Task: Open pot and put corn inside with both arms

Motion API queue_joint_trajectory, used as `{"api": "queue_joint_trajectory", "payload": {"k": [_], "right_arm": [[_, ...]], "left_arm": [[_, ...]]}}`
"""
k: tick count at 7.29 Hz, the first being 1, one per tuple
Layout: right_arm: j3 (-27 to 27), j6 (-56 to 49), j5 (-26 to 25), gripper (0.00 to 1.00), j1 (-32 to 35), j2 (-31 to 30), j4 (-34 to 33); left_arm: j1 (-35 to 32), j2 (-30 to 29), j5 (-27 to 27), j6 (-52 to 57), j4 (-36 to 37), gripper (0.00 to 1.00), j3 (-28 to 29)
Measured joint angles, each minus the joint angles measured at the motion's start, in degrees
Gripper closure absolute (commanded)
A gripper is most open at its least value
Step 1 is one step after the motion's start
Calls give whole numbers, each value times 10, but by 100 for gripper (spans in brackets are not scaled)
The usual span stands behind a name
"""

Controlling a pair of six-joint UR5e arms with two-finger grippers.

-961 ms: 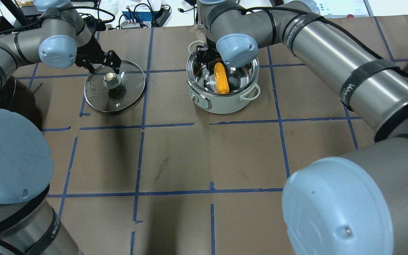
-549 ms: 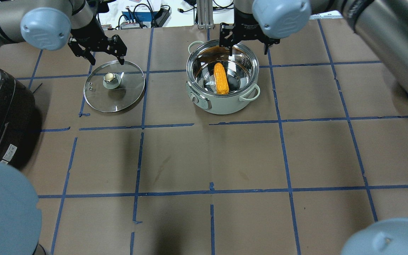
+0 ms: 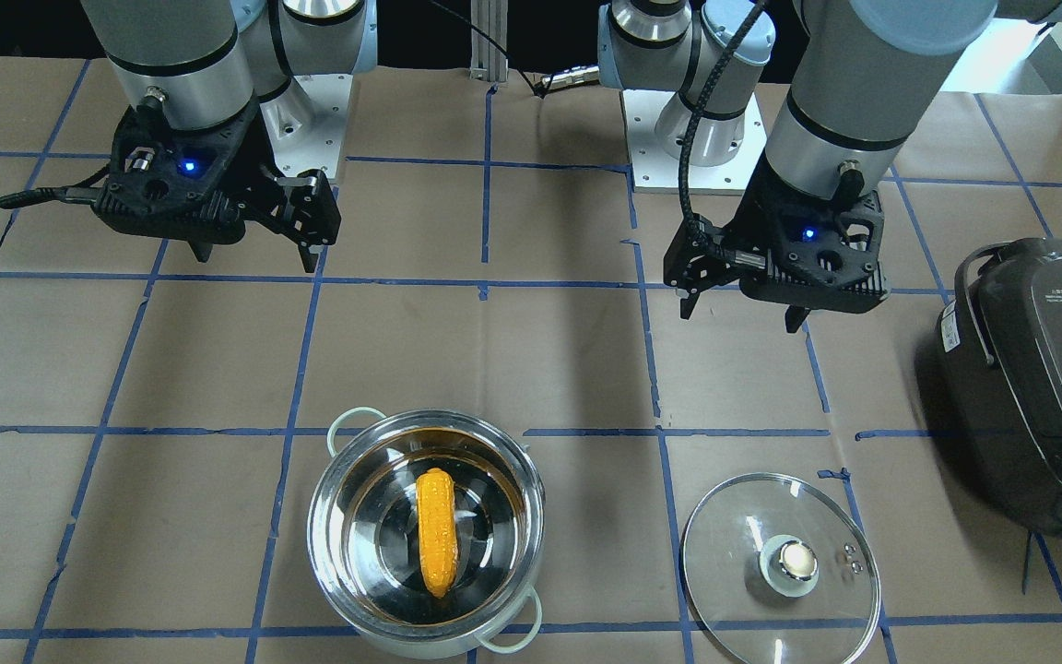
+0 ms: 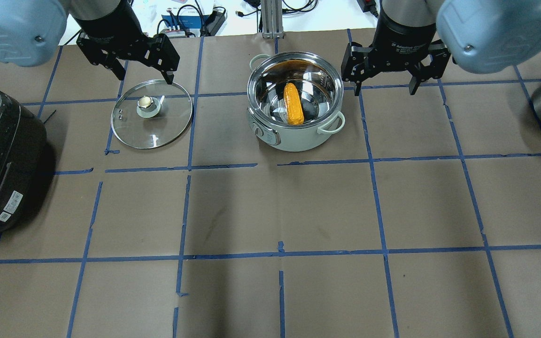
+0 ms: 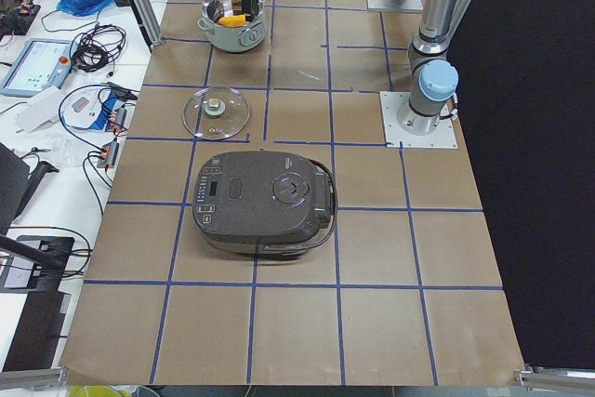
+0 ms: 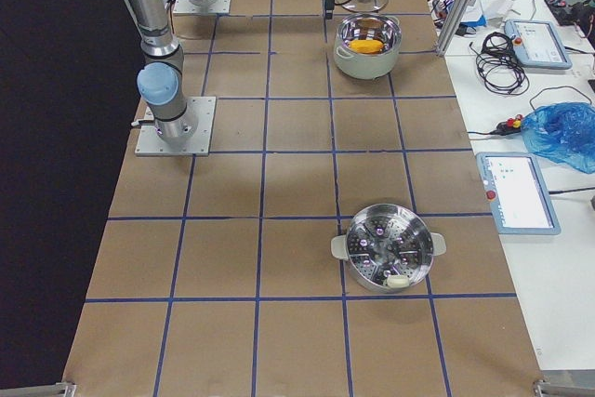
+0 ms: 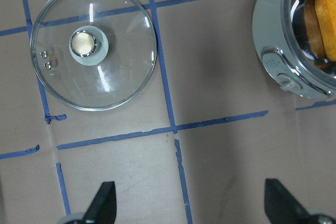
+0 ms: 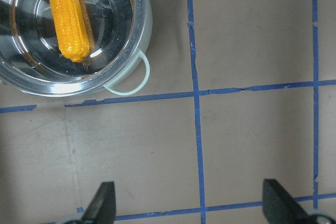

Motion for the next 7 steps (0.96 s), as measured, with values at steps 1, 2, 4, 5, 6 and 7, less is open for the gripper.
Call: {"api": "queue_joint_trajectory", "payload": {"k": [1,2,4,5,6,7], "right_arm": [[3,0,0,0,-2,-5,2],[2,-1,1,0,-2,-8,3],[2,-1,9,0,-2,-13,4],[2,-1,23,0,-2,-14,4],[2,-1,31,0,-2,-15,4],[1,1,34,0,-1,-15,4]], "left_arm": [[-1,10,1,0,-2,0,-12],[2,13,2,0,-3,0,-19],[5,12,2,0,-4,0,-15],[6,12,2,0,-4,0,-13],[6,11,2,0,-4,0,-13],[6,11,2,0,-4,0,-13]]}}
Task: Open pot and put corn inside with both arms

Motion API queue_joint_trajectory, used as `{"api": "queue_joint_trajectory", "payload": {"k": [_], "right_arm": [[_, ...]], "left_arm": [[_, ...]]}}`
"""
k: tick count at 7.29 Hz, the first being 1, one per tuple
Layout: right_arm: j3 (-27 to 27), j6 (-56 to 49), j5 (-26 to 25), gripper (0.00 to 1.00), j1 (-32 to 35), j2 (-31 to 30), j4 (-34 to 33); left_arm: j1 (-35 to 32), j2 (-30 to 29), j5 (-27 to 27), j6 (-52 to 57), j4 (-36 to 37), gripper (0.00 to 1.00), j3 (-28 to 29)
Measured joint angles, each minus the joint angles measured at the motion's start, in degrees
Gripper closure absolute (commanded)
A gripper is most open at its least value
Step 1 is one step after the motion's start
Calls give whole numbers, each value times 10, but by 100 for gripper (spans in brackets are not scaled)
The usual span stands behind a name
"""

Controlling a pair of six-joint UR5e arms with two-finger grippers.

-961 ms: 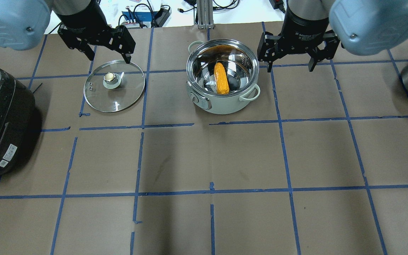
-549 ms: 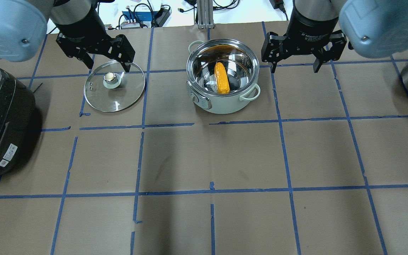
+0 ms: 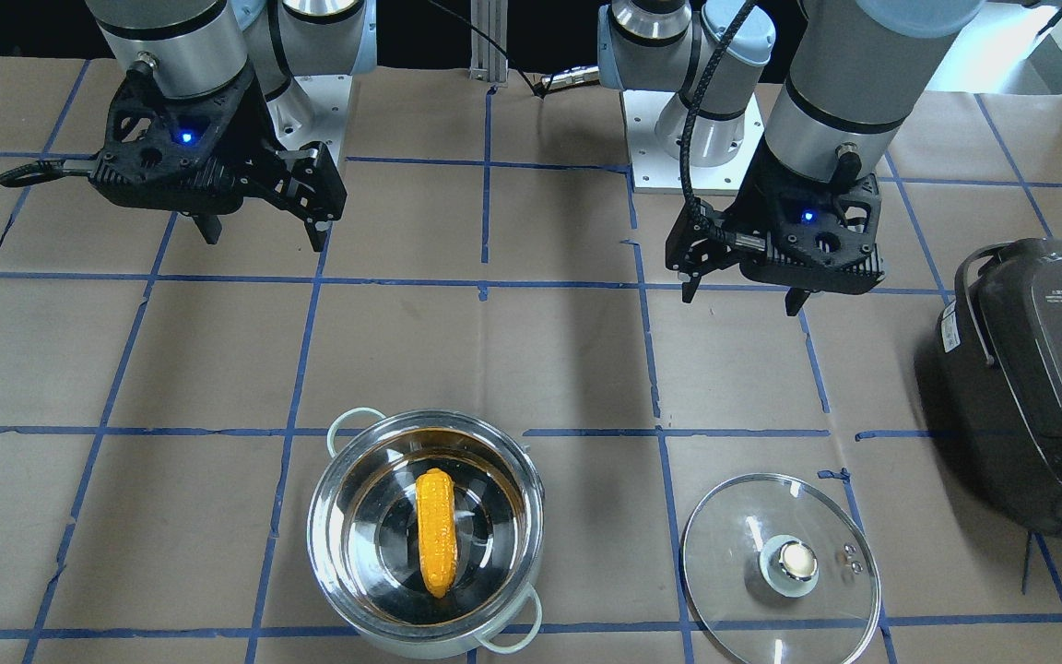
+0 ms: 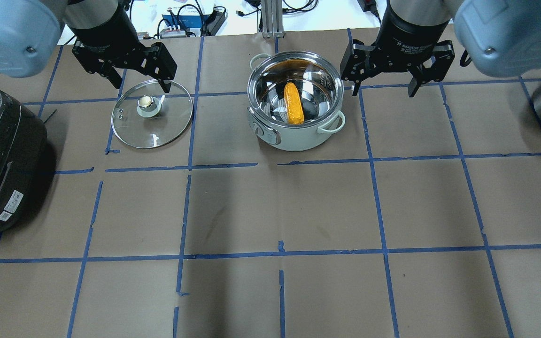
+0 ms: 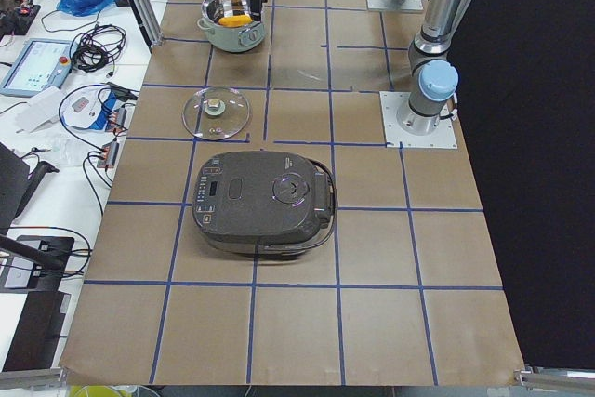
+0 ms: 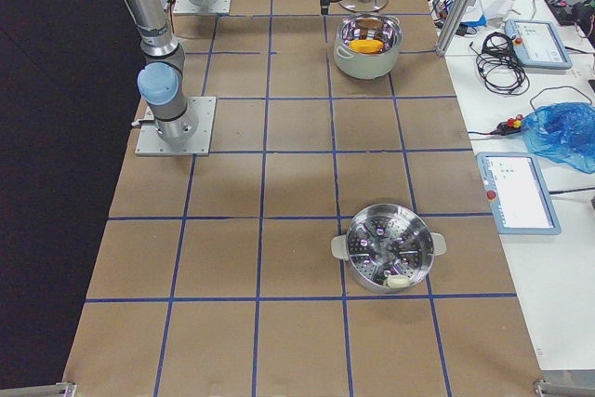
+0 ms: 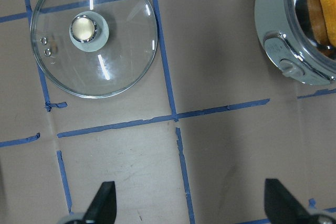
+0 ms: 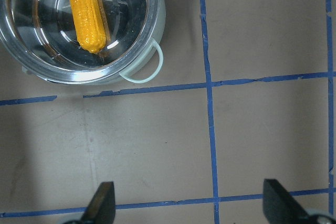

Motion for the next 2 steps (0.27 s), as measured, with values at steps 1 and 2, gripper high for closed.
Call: {"api": "queue_joint_trajectory", "payload": {"k": [1,2], "right_arm": [[1,0,0,0,3,0,0],[2,0,0,0,4,-1,-1]], "left_arm": [[0,0,0,0,0,0,0],[0,0,0,0,0,0,0]]}}
